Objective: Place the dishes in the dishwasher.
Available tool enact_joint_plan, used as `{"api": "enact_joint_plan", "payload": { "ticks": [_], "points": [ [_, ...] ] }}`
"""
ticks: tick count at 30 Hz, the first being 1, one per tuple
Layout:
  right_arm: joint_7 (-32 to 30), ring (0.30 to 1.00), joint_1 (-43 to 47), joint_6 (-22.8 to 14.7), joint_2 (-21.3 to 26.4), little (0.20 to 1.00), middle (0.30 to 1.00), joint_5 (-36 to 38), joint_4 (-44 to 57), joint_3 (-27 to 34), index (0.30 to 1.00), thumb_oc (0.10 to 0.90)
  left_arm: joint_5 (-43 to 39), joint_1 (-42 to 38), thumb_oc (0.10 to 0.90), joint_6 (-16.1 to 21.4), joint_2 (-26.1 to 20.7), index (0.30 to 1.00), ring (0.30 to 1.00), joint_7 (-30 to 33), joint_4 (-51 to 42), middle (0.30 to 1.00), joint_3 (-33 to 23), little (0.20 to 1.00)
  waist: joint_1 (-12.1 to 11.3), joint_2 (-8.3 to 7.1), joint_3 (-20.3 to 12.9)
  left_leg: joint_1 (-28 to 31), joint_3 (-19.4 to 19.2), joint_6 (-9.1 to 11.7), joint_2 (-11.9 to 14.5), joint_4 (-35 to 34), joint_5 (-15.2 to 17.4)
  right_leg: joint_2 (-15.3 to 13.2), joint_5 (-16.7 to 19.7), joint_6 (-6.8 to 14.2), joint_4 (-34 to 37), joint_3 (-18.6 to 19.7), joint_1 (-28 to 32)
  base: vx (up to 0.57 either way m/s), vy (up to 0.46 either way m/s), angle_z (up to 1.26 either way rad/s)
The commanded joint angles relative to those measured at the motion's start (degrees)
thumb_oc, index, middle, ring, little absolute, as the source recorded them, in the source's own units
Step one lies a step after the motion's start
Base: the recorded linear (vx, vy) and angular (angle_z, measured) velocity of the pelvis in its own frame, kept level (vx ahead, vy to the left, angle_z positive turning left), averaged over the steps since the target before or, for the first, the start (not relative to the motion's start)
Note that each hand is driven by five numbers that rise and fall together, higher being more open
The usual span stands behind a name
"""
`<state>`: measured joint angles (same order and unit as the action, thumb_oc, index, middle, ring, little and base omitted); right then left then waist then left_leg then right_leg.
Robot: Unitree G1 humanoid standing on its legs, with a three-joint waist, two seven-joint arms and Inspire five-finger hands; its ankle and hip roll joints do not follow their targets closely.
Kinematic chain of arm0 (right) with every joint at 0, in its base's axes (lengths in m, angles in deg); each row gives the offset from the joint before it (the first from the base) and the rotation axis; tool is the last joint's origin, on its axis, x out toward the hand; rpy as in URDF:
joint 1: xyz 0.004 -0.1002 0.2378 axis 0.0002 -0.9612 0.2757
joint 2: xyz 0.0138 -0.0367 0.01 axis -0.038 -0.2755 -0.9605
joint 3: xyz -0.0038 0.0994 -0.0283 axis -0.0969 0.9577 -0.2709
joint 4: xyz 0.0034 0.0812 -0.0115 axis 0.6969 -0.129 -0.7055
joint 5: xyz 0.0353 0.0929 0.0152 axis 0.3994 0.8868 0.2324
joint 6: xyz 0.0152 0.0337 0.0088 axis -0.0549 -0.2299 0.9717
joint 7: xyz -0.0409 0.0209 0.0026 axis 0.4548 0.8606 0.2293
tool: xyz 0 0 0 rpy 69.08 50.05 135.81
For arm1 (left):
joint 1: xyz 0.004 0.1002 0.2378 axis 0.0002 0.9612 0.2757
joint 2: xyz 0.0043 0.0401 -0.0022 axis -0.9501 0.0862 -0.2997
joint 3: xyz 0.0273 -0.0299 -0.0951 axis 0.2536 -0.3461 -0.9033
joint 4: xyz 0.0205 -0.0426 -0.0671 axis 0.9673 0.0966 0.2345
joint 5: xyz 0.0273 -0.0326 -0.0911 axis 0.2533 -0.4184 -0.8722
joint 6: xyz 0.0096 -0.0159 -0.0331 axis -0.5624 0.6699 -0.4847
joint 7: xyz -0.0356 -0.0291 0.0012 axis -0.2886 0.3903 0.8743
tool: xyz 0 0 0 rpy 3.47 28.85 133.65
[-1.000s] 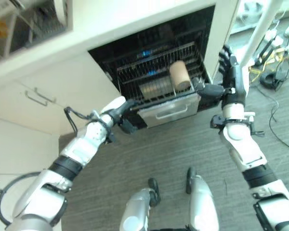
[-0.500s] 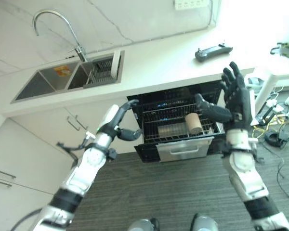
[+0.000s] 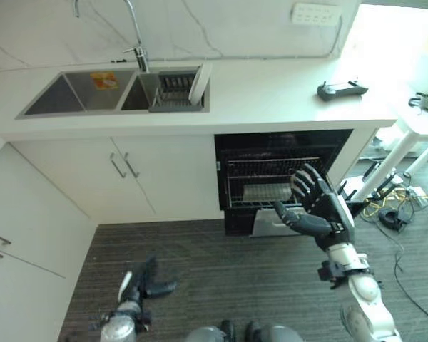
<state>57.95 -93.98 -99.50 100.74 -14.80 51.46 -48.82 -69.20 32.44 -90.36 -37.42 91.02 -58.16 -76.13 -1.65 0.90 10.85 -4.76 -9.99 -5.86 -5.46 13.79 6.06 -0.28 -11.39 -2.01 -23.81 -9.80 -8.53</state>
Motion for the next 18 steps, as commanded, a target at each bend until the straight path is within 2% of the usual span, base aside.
{"api": "enact_joint_plan", "payload": {
  "ticks": [1,5,7,8,9,10,11,12,13,14,15,16,18],
  "points": [
    [1.9,0.900,8.2,-8.8,0.7,0.900,0.900,3.0,4.7,2.1,0.900,0.800,-2.6,-4.2,0.800,5.9,-0.7,0.900,0.900,-0.2,-3.9,0.900,-0.7,0.900,-0.4,1.02,0.4,3.7,5.6,0.6,1.6,3.4,9.4,0.1,-0.8,4.6,6.6,-1.9,7.3,0.18,-0.115,-0.03],
    [0.8,0.900,7.9,-9.0,0.3,0.900,0.900,2.1,5.1,0.6,0.900,0.800,1.7,-3.2,0.800,5.0,3.4,0.900,0.900,-0.1,7.3,0.900,0.2,0.900,-0.2,0.60,0.5,4.5,4.1,1.4,2.4,3.4,9.0,0.1,-1.5,3.7,6.6,-1.9,7.8,0.22,-0.135,-0.01],
    [-0.2,0.900,8.0,-9.5,0.8,0.900,0.900,1.1,5.4,0.0,0.900,0.800,1.1,-3.5,0.800,2.8,4.6,0.900,0.900,1.2,13.0,0.900,0.4,0.900,0.2,-0.04,1.4,6.1,2.6,1.5,2.4,3.4,9.2,-0.5,-1.9,3.2,6.6,-1.9,8.4,0.24,-0.148,0.17],
    [-0.8,0.900,8.2,-9.5,1.4,0.900,0.900,1.2,5.5,-0.2,0.900,0.800,0.1,-3.8,0.800,2.0,5.6,0.900,0.900,1.3,17.0,0.900,-0.2,0.900,0.1,-0.99,2.1,7.4,1.5,1.8,1.8,3.4,7.9,-1.5,-2.3,2.6,6.6,-1.8,9.0,0.20,-0.120,0.24],
    [-0.9,0.900,8.2,-9.6,1.6,0.900,0.900,1.2,5.4,-0.2,0.900,0.800,-0.8,-3.8,0.800,1.0,6.0,0.900,0.900,1.4,18.4,0.900,-0.5,0.900,0.1,-1.31,2.5,7.0,1.1,2.2,1.8,5.2,7.2,-1.7,-2.5,2.2,6.6,-1.8,9.4,0.19,-0.139,0.15],
    [-1.3,0.900,8.2,-9.9,2.0,0.900,0.900,0.8,5.3,0.0,0.900,0.800,-0.7,-3.9,0.800,1.3,6.8,0.900,0.900,1.1,21.2,0.900,-1.0,0.900,0.0,-1.56,3.3,4.3,0.5,3.0,2.5,11.8,6.2,-1.8,-2.6,1.4,6.6,-2.2,9.9,0.23,-0.109,0.10],
    [-1.7,0.900,8.2,-9.9,2.3,0.900,0.900,0.3,5.3,0.2,0.900,0.800,-0.1,-3.8,0.800,0.7,7.3,0.900,0.900,0.7,23.5,0.900,-1.3,0.900,0.1,-1.48,4.0,2.5,0.1,4.0,3.7,15.4,6.0,-1.6,-3.1,1.2,6.6,-2.3,11.0,0.23,-0.073,0.10],
    [-1.7,0.900,8.4,-9.5,2.5,0.900,0.900,0.3,5.4,0.4,0.900,0.800,0.1,-3.9,0.800,0.3,7.4,0.900,0.900,0.7,24.2,0.900,-1.5,0.900,0.2,-1.44,4.3,2.1,-0.2,4.1,4.2,15.5,5.7,-1.5,-3.0,1.2,6.6,-2.4,11.1,0.26,0.007,0.49],
    [-2.1,0.900,8.9,-9.0,2.6,0.900,0.900,-0.4,5.6,0.6,0.900,0.800,0.2,-3.7,0.800,0.3,7.7,0.900,0.900,0.7,24.9,0.900,-1.7,0.900,0.3,-1.34,4.6,2.5,-1.1,4.4,5.3,11.5,4.9,-1.6,-3.4,1.4,6.6,-2.6,11.6,0.24,0.107,0.43],
    [-2.9,0.900,9.6,-8.7,2.8,0.900,0.900,-2.0,6.3,0.4,0.900,0.800,0.1,-3.6,0.800,0.3,8.0,0.900,0.900,0.9,25.6,0.900,-1.9,0.900,0.2,-1.18,5.0,2.8,-1.6,5.7,6.7,4.5,1.4,-1.9,-4.1,1.6,6.6,-2.8,12.4,0.30,0.203,0.43],
    [-3.9,0.900,10.2,-8.5,3.3,0.900,0.900,-3.1,6.8,0.0,0.900,0.800,0.2,-3.9,0.800,0.7,8.4,0.900,0.900,0.9,26.6,0.900,-2.1,0.900,0.0,-0.18,5.4,-1.8,0.4,8.3,10.2,3.4,-1.5,-1.0,-5.5,1.5,6.6,-3.2,13.6,0.22,0.246,0.08],
    [-4.4,0.900,10.6,-8.7,3.6,0.900,0.900,-3.3,6.8,-0.3,0.900,0.800,0.4,-4.2,0.800,1.0,8.6,0.900,0.900,0.7,27.1,0.900,-2.3,0.900,-0.2,0.47,5.3,-4.8,1.9,8.9,12.2,3.4,-3.6,-0.5,-5.3,1.1,6.6,-3.7,13.7,0.16,0.233,0.15],
    [-5.2,0.900,11.3,-9.4,4.1,0.900,0.900,-3.9,6.4,-0.9,0.900,0.800,1.0,-4.7,0.800,1.0,8.5,0.900,0.900,0.2,27.8,0.900,-2.3,0.900,-0.5,0.84,5.1,-7.1,4.5,9.6,14.1,3.4,-4.4,-0.6,-6.1,1.1,6.6,-3.5,14.7,0.16,0.253,-0.02]
  ]
}}
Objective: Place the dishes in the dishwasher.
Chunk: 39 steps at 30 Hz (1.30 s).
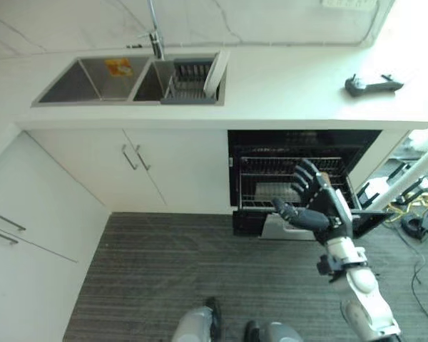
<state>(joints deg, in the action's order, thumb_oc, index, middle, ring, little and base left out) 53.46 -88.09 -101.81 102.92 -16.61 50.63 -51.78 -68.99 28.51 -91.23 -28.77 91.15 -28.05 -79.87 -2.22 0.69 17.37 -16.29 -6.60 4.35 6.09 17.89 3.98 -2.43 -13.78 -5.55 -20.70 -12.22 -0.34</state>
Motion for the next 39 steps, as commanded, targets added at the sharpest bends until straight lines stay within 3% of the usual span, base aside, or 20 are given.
{"api": "enact_joint_plan", "payload": {
  "ticks": [1,3,4,5,7,8,11,13,15,16,19,22,29,30,31,34,35,36,37,39],
  "points": [
    [-0.9,0.900,5.8,-7.5,2.3,0.900,0.900,-1.9,7.2,2.0,0.900,0.800,1.1,-1.3,0.800,1.3,-0.4,0.900,0.900,-0.6,-2.1,0.900,1.4,0.900,0.2,1.18,-1.6,4.3,1.5,-0.7,3.6,-0.7,-2.0,1.0,-4.1,4.7,3.5,-1.0,7.1,0.19,0.273,-0.24],
    [-1.4,0.900,6.1,-8.1,2.9,0.900,0.900,-2.4,7.3,2.1,0.900,0.800,1.9,-2.2,0.800,0.6,-0.8,0.900,0.900,-2.0,-1.8,0.900,1.8,0.900,0.7,1.30,-1.9,5.4,1.3,-1.0,4.7,-0.7,-1.1,-0.1,-4.3,5.0,3.5,-0.6,7.7,0.31,0.475,-0.38],
    [-2.2,0.900,5.9,-7.9,4.0,0.900,0.900,-1.2,7.8,3.6,0.900,0.800,4.3,-3.3,0.800,0.2,-1.8,0.900,0.900,-6.1,-2.0,0.900,3.2,0.900,1.7,1.39,-2.6,8.3,-0.8,-1.6,4.0,-0.7,3.3,-2.2,-5.0,6.4,3.5,-1.3,8.7,0.43,0.637,-0.44],
    [-2.8,0.900,5.6,-7.8,4.1,0.900,0.900,-0.7,8.1,4.4,0.900,0.800,6.3,-3.5,0.800,0.2,-2.1,0.900,0.900,-7.6,-2.3,0.900,4.2,0.900,1.8,1.36,-2.9,9.0,-1.0,-1.8,3.4,-0.7,4.3,-3.0,-5.1,6.7,3.5,-1.6,9.2,0.36,0.627,-0.36],
    [-3.4,0.900,4.9,-6.8,4.0,0.900,0.900,1.9,8.7,5.9,0.900,0.800,7.3,-3.7,0.800,-0.1,-2.6,0.900,0.900,-9.7,-3.8,0.900,6.8,0.900,1.8,1.99,-3.4,9.2,0.5,-3.6,0.9,-0.7,5.3,-4.1,-2.7,7.8,3.5,-1.8,8.8,0.21,0.508,0.22],
    [-3.3,0.900,4.0,-6.3,3.0,0.900,0.900,1.5,9.9,6.7,0.900,0.800,5.6,-4.0,0.800,-1.1,-3.7,0.900,0.900,-11.4,-4.7,0.900,8.1,0.900,2.5,2.51,-3.8,10.3,0.9,-5.9,-1.4,-0.7,7.3,-5.4,1.4,9.8,2.3,-1.6,8.6,0.25,0.566,0.46],
    [-4.0,0.900,3.2,-6.2,0.7,0.900,0.900,0.6,10.5,6.4,0.900,0.800,3.7,-4.6,0.800,-4.0,-4.7,0.900,0.900,-11.5,-4.7,0.900,8.7,0.900,2.8,2.78,-4.5,10.8,1.7,-9.0,-4.7,-0.7,9.3,-8.0,7.1,11.6,-5.9,-0.4,5.3,0.19,0.417,0.16],
    [-1.8,0.900,3.3,-6.8,-1.3,0.900,0.900,-0.3,9.6,5.1,0.900,0.800,2.9,-4.1,0.800,-4.0,-5.0,0.900,0.900,-8.8,-1.2,0.900,8.8,0.900,2.2,2.97,-4.7,13.2,0.6,-10.3,-6.5,-0.7,12.0,-9.0,7.3,11.9,-14.6,-1.4,0.5,0.24,0.339,-0.03],
    [-1.6,0.900,3.8,-7.0,-1.2,0.900,0.900,-0.6,9.4,4.5,0.900,0.800,1.8,-4.1,0.800,-4.9,-4.8,0.900,0.900,-7.6,-0.1,0.900,8.0,0.900,2.4,3.10,-4.8,13.0,0.3,-10.2,-6.3,-0.7,12.3,-6.7,6.0,11.8,-12.2,-1.7,-1.2,0.12,0.064,-0.79],
    [-1.0,0.900,4.3,-8.1,-0.2,0.900,0.900,0.6,8.7,4.9,0.900,0.800,3.3,-3.9,0.800,-5.4,-5.1,0.900,0.900,-8.2,1.4,0.900,5.9,0.900,2.5,2.98,-4.5,13.0,-0.2,-9.4,-5.5,-0.7,12.1,-3.8,4.6,11.0,-0.7,-3.1,-1.9,0.06,-0.116,-0.84],
    [-0.1,0.900,5.8,-8.7,0.8,0.900,0.900,2.2,8.2,5.1,0.900,0.800,2.3,-3.0,0.800,-4.5,-4.7,0.900,0.900,-7.4,2.0,0.900,5.1,0.900,2.3,2.84,-3.6,14.5,-1.5,-9.2,-5.3,-0.7,14.1,-5.7,10.3,13.2,3.5,-3.1,-7.6,0.03,-0.094,-0.58],
    [-0.3,0.900,6.7,-7.8,1.4,0.900,0.900,2.4,8.9,4.8,0.900,0.800,0.7,-2.5,0.800,-3.6,-3.6,0.900,0.900,-5.7,2.7,0.900,5.1,0.900,1.9,1.93,-4.3,14.5,-2.0,-7.8,-4.3,-0.7,13.9,-5.0,4.1,12.0,3.5,-2.9,-7.1,0.10,-0.280,-0.32],
    [-2.5,0.900,7.2,-7.3,2.2,0.900,0.900,1.4,9.9,3.5,0.900,0.800,0.6,-2.8,0.800,-3.3,-1.3,0.900,0.900,-2.0,3.2,0.900,5.1,0.900,1.5,0.24,-4.9,16.3,-1.1,-6.7,-4.8,-0.7,11.6,-2.7,1.7,8.2,3.5,-1.9,-3.8,0.11,-0.277,0.06],
    [-2.6,0.900,7.3,-7.4,2.5,0.900,0.900,1.5,10.0,3.3,0.900,0.800,0.3,-2.9,0.800,-3.1,-1.2,0.900,0.900,-1.4,3.0,0.900,5.2,0.900,1.3,-0.17,-4.5,16.9,-1.2,-6.5,-5.1,-0.7,10.7,-2.8,1.6,7.7,3.5,-1.5,-3.3,0.12,-0.310,-0.03],
    [-2.7,0.900,7.3,-8.0,2.9,0.900,0.900,1.6,9.7,3.0,0.900,0.800,-0.3,-2.8,0.800,-2.7,-1.1,0.900,0.900,-0.5,2.6,0.900,5.2,0.900,0.6,-1.28,-3.3,17.2,-0.9,-5.9,-5.6,1.7,6.6,-3.0,1.2,6.6,3.5,-0.4,-2.2,0.10,-0.348,-0.10],
    [-3.6,0.900,7.1,-8.7,2.3,0.900,0.900,0.1,9.7,2.9,0.900,0.800,1.5,-2.1,0.800,-3.9,-0.8,0.900,0.900,1.1,0.8,0.900,4.6,0.900,0.0,-0.65,-1.2,9.9,0.3,-5.0,-4.6,14.9,3.7,-1.5,1.0,4.7,3.5,0.1,-0.1,0.07,-0.244,-0.06],
    [-4.0,0.900,7.2,-8.6,2.2,0.900,0.900,-0.3,9.9,2.8,0.900,0.800,2.0,-1.7,0.800,-4.6,-0.8,0.900,0.900,1.3,0.3,0.900,4.5,0.900,-0.4,-0.23,-0.9,9.9,0.9,-5.2,-5.7,11.7,3.4,-1.3,0.8,4.9,3.5,0.3,0.4,0.18,0.012,-0.06],
    [-4.3,0.900,7.7,-8.2,1.7,0.900,0.900,-1.3,10.2,2.1,0.900,0.800,2.2,-0.8,0.800,-5.3,-0.5,0.900,0.900,2.4,-0.1,0.900,4.3,0.900,-1.2,0.40,-1.1,11.7,2.8,-5.1,-7.7,-0.3,1.9,-0.7,0.2,5.7,3.5,1.5,0.9,0.22,0.165,-0.16],
    [-4.7,0.900,8.2,-7.6,1.7,0.900,0.900,-1.8,10.5,1.4,0.900,0.800,2.1,-0.3,0.800,-5.5,-0.5,0.900,0.900,2.6,0.5,0.900,4.1,0.900,-1.2,2.21,-1.1,7.2,5.0,-3.6,-6.0,-0.7,1.8,1.2,-0.6,5.9,3.5,1.9,1.6,0.23,0.202,-0.24],
    [-5.3,0.900,8.8,-8.5,2.2,0.900,0.900,-1.8,9.5,0.7,0.900,0.800,1.9,-0.5,0.800,-4.2,-0.4,0.900,0.900,2.2,3.7,0.900,3.8,0.900,-1.2,2.77,-1.6,2.7,5.1,-2.4,-4.4,-0.7,1.0,1.7,-2.1,5.9,3.5,2.8,2.9,0.24,0.218,-0.43]
  ]
}}
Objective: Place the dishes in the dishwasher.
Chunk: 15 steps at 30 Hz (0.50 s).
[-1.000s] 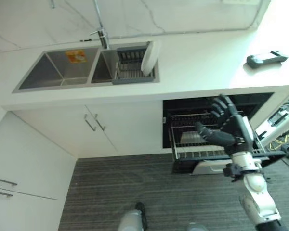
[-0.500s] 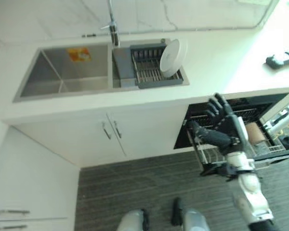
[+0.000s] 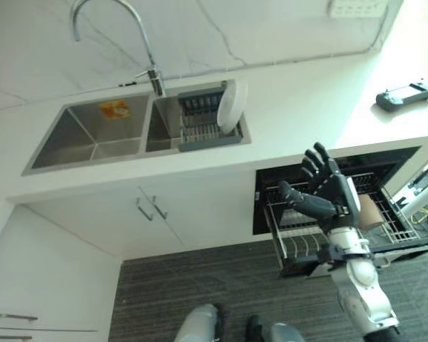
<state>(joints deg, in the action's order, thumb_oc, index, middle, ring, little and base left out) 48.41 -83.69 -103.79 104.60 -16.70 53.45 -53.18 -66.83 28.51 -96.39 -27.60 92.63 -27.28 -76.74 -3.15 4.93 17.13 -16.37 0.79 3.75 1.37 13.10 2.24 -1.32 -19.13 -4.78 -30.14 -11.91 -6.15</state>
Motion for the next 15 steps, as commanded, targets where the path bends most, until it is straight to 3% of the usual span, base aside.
{"api": "enact_joint_plan", "payload": {
  "ticks": [1,4,9,15],
  "points": [
    [-0.1,0.900,4.2,-7.0,0.7,0.900,0.900,-1.5,6.3,2.1,0.900,0.800,0.0,-0.9,0.800,1.0,-1.7,0.900,0.900,0.6,3.8,0.900,0.6,0.900,-0.1,-1.60,-2.0,2.1,-3.0,-1.8,0.7,4.1,2.8,0.1,3.0,5.3,13.0,2.4,8.8,0.22,0.178,-0.42],
    [0.3,0.900,3.7,-7.9,1.0,0.900,0.900,-0.6,6.5,2.4,0.900,0.800,-0.1,-1.6,0.800,0.9,-2.0,0.900,0.900,1.2,4.9,0.900,0.7,0.900,0.2,-1.82,-3.1,3.2,-3.2,-2.7,0.7,4.1,4.6,-0.8,2.7,5.9,13.0,1.7,8.8,0.19,0.150,-0.27],
    [-0.9,0.900,5.0,-7.8,1.2,0.900,0.900,-0.3,7.6,3.1,0.900,0.800,-0.7,-1.9,0.800,1.5,-2.2,0.900,0.900,1.9,6.1,0.900,1.3,0.900,-1.0,-2.35,-4.8,7.6,-1.3,-4.9,-1.6,4.1,8.8,-2.4,3.0,6.8,13.0,-0.5,8.0,0.14,0.117,-0.13],
    [-1.9,0.900,6.0,-8.1,0.7,0.900,0.900,-1.4,8.8,3.4,0.900,0.800,-0.1,-1.9,0.800,1.5,-2.5,0.900,0.900,3.2,6.9,0.900,1.6,0.900,-1.7,-2.64,-5.4,9.6,-1.7,-6.5,-2.3,4.1,10.8,-3.7,3.7,8.0,13.0,-1.7,8.0,0.11,0.096,-0.02]
  ]
}}
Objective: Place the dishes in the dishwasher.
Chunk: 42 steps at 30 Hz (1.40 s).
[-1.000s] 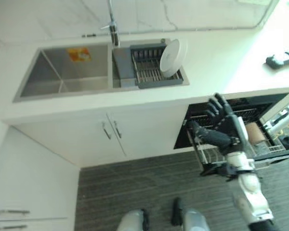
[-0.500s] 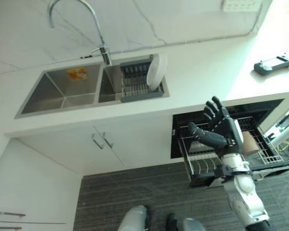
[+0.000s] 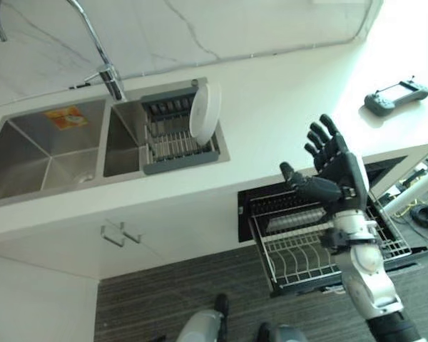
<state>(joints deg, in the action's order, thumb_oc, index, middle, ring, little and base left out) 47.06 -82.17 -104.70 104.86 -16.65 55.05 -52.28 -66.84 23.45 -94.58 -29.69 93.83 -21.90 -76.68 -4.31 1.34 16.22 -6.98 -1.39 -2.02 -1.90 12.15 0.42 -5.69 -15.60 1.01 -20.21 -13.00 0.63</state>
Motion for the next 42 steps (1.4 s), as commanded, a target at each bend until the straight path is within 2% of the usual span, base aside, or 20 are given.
{"api": "enact_joint_plan", "payload": {
  "ticks": [1,5,9,12,13,16,17,18,20,22,23,25,27,28,30,32,34,37,40,42],
  "points": [
    [-0.9,0.900,4.9,-7.5,0.5,0.900,0.900,-1.6,7.4,2.5,0.900,0.800,0.2,3.1,0.800,-0.4,-0.5,0.900,0.900,2.2,1.5,0.900,1.7,0.900,-0.7,0.98,-4.6,0.4,0.3,-1.0,1.0,5.0,13.0,0.3,0.2,2.4,3.0,-0.9,1.3,0.10,0.114,-0.03],
    [-1.8,0.900,7.0,-7.8,0.2,0.900,0.900,-2.6,8.6,2.5,0.900,0.800,0.6,2.7,0.800,-0.8,-1.3,0.900,0.900,2.5,1.5,0.900,1.9,0.900,-1.3,1.27,-4.9,0.8,0.2,-2.3,0.4,5.0,13.8,-0.6,1.2,3.4,3.0,-1.8,1.9,0.09,0.135,0.00],
    [-2.4,0.900,9.2,-4.8,0.3,0.900,0.900,-2.7,9.9,2.4,0.900,0.800,1.2,2.3,0.800,-1.8,-2.6,0.900,0.900,2.0,1.1,0.900,2.3,0.900,-1.9,1.52,-5.4,0.7,1.4,-3.8,-1.1,5.0,14.7,-0.8,4.6,4.8,3.0,-2.7,3.2,0.08,0.128,0.04],
    [-3.6,0.900,12.1,-3.2,-0.4,0.900,0.900,-0.2,8.1,1.4,0.900,0.800,0.4,2.5,0.800,-1.3,-3.1,0.900,0.900,2.2,1.3,0.900,2.9,0.900,-2.9,1.88,-5.7,1.0,2.4,-4.3,-1.7,5.0,15.3,-0.3,7.2,5.2,1.5,-5.3,3.4,0.07,0.055,0.02],
    [-3.1,0.900,14.2,-2.9,-0.9,0.900,0.900,1.3,6.2,0.6,0.900,0.800,-0.5,2.7,0.800,-0.8,-3.2,0.900,0.900,2.5,1.4,0.900,2.3,0.900,-4.2,1.34,-5.7,1.8,1.4,-3.4,-1.5,5.0,16.0,-0.1,5.9,5.5,3.0,-7.2,3.8,0.03,-0.065,-0.16],
    [-2.8,0.900,17.2,-2.3,-1.4,0.900,0.900,2.8,4.3,-0.4,0.900,0.800,-0.9,2.4,0.800,-0.6,-3.3,0.900,0.900,2.7,1.5,0.900,1.4,0.900,-4.9,1.20,-5.1,2.0,0.0,-2.5,-0.6,5.0,15.9,-0.3,5.4,5.3,3.0,-8.9,1.6,-0.05,-0.072,-0.65],
    [-2.9,0.900,19.2,-1.8,-1.5,0.900,0.900,3.8,3.0,-0.8,0.900,0.800,-0.9,2.0,0.800,-0.3,-3.5,0.900,0.900,2.7,1.5,0.900,1.2,0.900,-4.7,1.57,-4.8,1.5,-0.6,-2.1,0.5,5.0,14.9,0.0,5.0,4.0,3.0,-9.1,0.4,-0.17,-0.183,-0.92],
    [-3.6,0.900,20.7,-1.0,-1.0,0.900,0.900,5.2,2.2,-0.4,0.900,0.800,-1.4,1.0,0.800,-0.3,-3.8,0.900,0.900,3.2,1.6,0.900,1.5,0.900,-4.4,0.94,-4.8,1.3,-1.6,-1.3,1.0,5.0,14.3,0.4,2.2,2.7,3.0,-8.4,-0.2,-0.17,-0.211,-0.18],
    [-4.1,0.900,20.9,-1.4,-0.9,0.900,0.900,5.0,1.4,-0.3,0.900,0.800,-2.0,0.7,0.800,0.2,-3.5,0.900,0.900,3.6,1.3,0.900,1.4,0.900,-4.2,0.08,-5.1,2.9,-4.1,-0.6,1.2,5.0,14.7,0.0,0.5,2.5,3.0,-7.8,-0.1,0.03,-0.169,0.24],
    [-5.7,0.900,20.3,-1.4,-0.4,0.900,0.900,3.9,1.8,0.2,0.900,0.800,-0.5,0.8,0.800,0.8,-2.7,0.900,0.900,3.9,1.1,0.900,1.9,0.900,-4.4,-1.10,-4.3,4.0,-4.4,0.1,0.2,5.0,13.2,-0.6,0.6,1.6,3.0,-6.2,0.6,0.03,-0.069,0.29],
    [-6.5,0.900,20.2,-0.8,-0.1,0.900,0.900,4.6,2.1,1.0,0.900,0.800,1.0,1.2,0.800,0.8,-2.2,0.900,0.900,4.1,0.3,0.900,2.2,0.900,-5.2,-1.95,-3.4,3.0,-3.4,0.5,-0.6,5.0,10.6,-1.4,1.6,1.0,3.0,-5.9,0.7,-0.03,0.023,0.16],
    [-7.4,0.900,20.9,0.1,-0.4,0.900,0.900,4.5,1.7,1.5,0.900,0.800,2.3,2.1,0.800,0.5,-1.8,0.900,0.900,4.3,-0.8,0.900,2.5,0.900,-5.9,-0.66,-3.3,0.2,1.0,2.5,2.8,5.0,9.8,-0.4,0.6,0.8,3.0,-5.1,1.5,0.02,0.161,0.03],
    [-7.4,0.900,21.0,0.1,-0.5,0.900,0.900,3.8,1.6,1.4,0.900,0.800,2.3,2.2,0.800,0.6,-1.7,0.900,0.900,4.3,-0.8,0.900,2.6,0.900,-6.0,-0.27,-3.5,-1.0,2.1,3.2,3.9,5.0,9.1,-0.4,0.2,0.8,3.0,-5.2,1.9,0.09,0.237,-0.19],
    [-8.3,0.900,21.1,-0.3,-0.3,0.900,0.900,2.4,1.3,1.4,0.900,0.800,3.5,1.9,0.800,0.5,-1.9,0.900,0.900,3.8,0.0,0.900,2.6,0.900,-5.8,0.37,-4.0,-3.0,2.2,3.6,5.6,5.0,8.8,-1.6,-1.4,1.4,3.0,-5.7,3.9,0.18,0.364,0.01],
    [-9.5,0.900,20.0,-0.9,0.4,0.900,0.900,3.6,2.0,2.5,0.900,0.800,6.3,1.3,0.800,0.1,-2.3,0.900,0.900,2.9,0.7,0.900,2.9,0.900,-5.2,0.45,-5.0,-2.9,1.2,3.2,5.7,5.0,9.3,-3.5,-1.0,3.0,3.0,-6.7,4.5,0.22,0.397,0.18],
    [-10.0,0.900,19.1,-1.8,-0.4,0.900,0.900,3.6,2.7,2.5,0.900,0.800,5.3,0.6,0.800,0.2,-3.5,0.900,0.900,4.2,1.0,0.900,3.4,0.900,-5.1,0.65,-5.2,-0.9,2.2,1.1,3.6,5.0,11.0,-5.0,0.1,4.2,3.0,-6.5,4.9,0.27,0.307,0.05],
    [-9.5,0.900,19.9,-1.4,-1.7,0.900,0.900,4.4,2.4,1.4,0.900,0.800,3.2,0.8,0.800,-0.4,-3.9,0.900,0.900,5.8,0.7,0.900,2.8,0.900,-5.0,0.79,-5.5,0.5,1.6,0.6,3.4,5.0,12.3,-4.0,0.9,4.3,3.0,-7.1,4.7,0.20,0.133,-0.33],
    [-7.2,0.900,22.6,-1.6,-3.3,0.900,0.900,4.1,-0.5,-0.7,0.900,0.800,0.6,0.8,0.800,-0.5,-4.4,0.900,0.900,6.1,1.1,0.900,1.7,0.900,-5.8,1.30,-5.0,1.7,-1.7,1.5,5.1,5.0,12.6,-5.0,1.9,4.4,3.0,-9.7,2.6,-0.03,0.052,-0.67],
    [-8.5,0.900,24.8,-1.1,-3.1,0.900,0.900,3.8,-2.2,-1.6,0.900,0.800,-1.9,-0.2,0.800,-0.9,-4.7,0.900,0.900,5.1,1.8,0.900,0.5,0.900,-5.8,1.20,-5.1,0.2,-2.8,2.0,5.9,5.0,11.9,-5.2,2.3,4.1,3.0,-9.9,0.5,-0.08,0.003,-0.79],
    [-9.9,0.900,23.6,-0.9,-2.1,0.900,0.900,3.8,-1.8,-0.5,0.900,0.800,2.5,0.3,0.800,0.3,-3.8,0.900,0.900,3.1,2.5,0.900,0.5,0.900,-6.0,0.65,-5.6,-0.7,-2.5,2.3,6.0,5.0,11.6,-5.0,1.4,3.9,3.0,-9.9,0.7,0.02,-0.003,0.18]
  ]
}}
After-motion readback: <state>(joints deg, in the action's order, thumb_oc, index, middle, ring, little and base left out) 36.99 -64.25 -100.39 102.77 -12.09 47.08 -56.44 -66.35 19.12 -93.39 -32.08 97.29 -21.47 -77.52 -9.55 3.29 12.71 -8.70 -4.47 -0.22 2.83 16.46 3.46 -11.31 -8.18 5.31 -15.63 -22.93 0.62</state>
